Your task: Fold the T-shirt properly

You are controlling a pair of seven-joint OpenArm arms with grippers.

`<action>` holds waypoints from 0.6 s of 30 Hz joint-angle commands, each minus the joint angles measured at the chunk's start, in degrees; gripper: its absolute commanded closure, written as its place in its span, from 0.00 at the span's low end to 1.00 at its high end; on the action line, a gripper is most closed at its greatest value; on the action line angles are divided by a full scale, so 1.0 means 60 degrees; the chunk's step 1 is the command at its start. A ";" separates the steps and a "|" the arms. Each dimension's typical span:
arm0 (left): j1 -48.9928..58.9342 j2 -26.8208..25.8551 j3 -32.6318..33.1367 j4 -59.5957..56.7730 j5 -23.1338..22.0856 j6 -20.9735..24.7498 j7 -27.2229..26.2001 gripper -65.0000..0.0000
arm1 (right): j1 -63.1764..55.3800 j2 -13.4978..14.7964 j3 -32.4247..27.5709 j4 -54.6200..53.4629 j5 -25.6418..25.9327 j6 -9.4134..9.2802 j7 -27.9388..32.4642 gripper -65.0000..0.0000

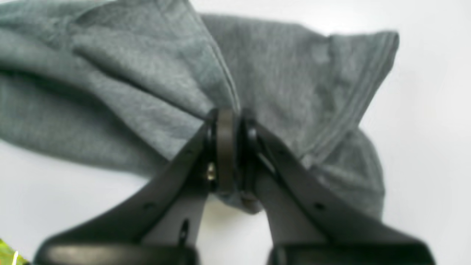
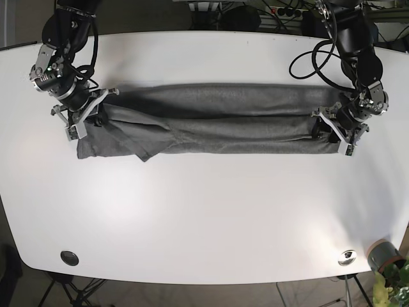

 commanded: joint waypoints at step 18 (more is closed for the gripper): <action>0.0001 -0.0285 0.0024 -0.0033 0.0349 -0.0009 0.0610 0.50 | 0.0051 0.0409 0.0250 -0.1483 0.0185 0.0024 0.1001 0.58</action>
